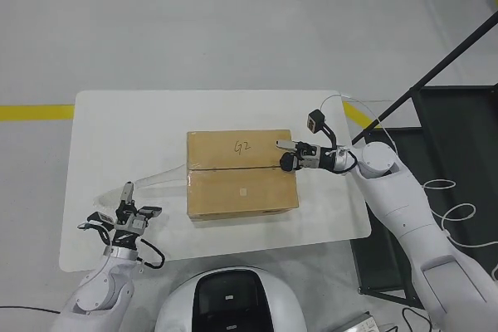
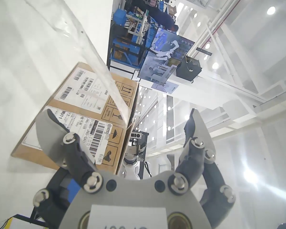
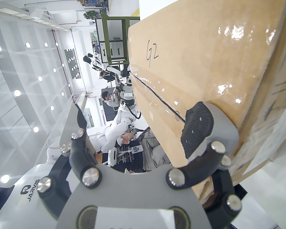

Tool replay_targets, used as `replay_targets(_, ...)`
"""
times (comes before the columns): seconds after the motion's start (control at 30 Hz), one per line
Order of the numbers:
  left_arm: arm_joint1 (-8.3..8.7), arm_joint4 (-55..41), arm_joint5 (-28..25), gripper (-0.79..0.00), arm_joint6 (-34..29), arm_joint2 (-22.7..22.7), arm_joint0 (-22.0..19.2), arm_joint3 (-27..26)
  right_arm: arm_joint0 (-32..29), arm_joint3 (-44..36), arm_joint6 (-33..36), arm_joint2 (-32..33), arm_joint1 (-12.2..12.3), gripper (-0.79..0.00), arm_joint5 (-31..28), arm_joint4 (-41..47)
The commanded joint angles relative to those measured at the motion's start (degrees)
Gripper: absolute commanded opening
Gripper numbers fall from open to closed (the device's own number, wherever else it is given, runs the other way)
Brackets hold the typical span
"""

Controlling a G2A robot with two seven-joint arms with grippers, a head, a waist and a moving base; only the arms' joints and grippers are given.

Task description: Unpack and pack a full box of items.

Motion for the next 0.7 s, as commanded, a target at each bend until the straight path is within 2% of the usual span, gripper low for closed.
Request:
replay_targets(0.0, -0.40, -0.75, 0.40, 0.000, 0.86, 0.48, -1.41, 1.50, 0.00, 0.00, 0.00, 0.00, 0.00, 0.000, 0.00, 0.00)
replay_targets(0.33, -1.98, -1.62, 2.78, -0.006, 2.73, 2.11, -6.00, 5.28, 0.00, 0.00, 0.00, 0.00, 0.00, 0.000, 0.00, 0.00)
replay_targets(0.43, -2.29, -1.94, 3.04, -0.369, 3.11, 1.93, -6.04, 5.57, 0.00, 0.00, 0.00, 0.00, 0.00, 0.000, 0.00, 0.00)
replay_targets(0.67, -2.76, -2.25, 2.84, -0.520, 3.12, 0.65, -5.46, 5.81, 0.00, 0.00, 0.00, 0.00, 0.00, 0.000, 0.00, 0.00)
